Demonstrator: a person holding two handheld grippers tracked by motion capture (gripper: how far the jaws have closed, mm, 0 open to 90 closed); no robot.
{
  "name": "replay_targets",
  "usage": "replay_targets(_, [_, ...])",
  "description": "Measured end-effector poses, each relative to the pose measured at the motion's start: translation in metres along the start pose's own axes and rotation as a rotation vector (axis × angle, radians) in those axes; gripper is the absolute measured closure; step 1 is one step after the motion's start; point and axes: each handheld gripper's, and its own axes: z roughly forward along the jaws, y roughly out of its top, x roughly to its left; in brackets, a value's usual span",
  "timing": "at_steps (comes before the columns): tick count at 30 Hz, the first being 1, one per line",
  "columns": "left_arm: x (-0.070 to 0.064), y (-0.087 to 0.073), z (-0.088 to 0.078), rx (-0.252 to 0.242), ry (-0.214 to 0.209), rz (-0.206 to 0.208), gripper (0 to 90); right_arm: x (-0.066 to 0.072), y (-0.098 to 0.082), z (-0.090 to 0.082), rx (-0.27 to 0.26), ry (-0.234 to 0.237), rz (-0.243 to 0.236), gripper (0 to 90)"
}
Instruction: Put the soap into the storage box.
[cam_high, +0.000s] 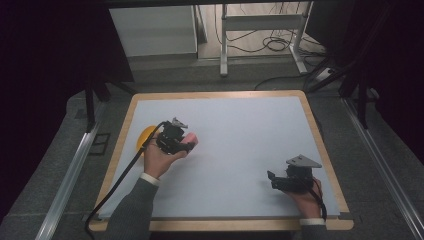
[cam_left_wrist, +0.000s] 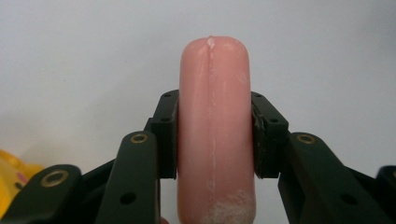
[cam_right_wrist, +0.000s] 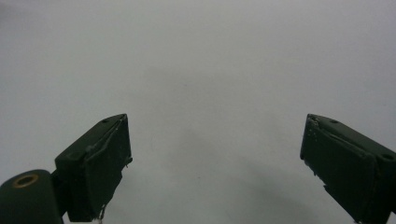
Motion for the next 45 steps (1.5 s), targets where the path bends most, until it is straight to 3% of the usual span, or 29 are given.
replay_targets(45, [0.051,-0.020,-0.036,-0.051,0.059,-0.114,60.4,-0.001,-0.002,0.003,0.012,-0.016,0.004,8.3])
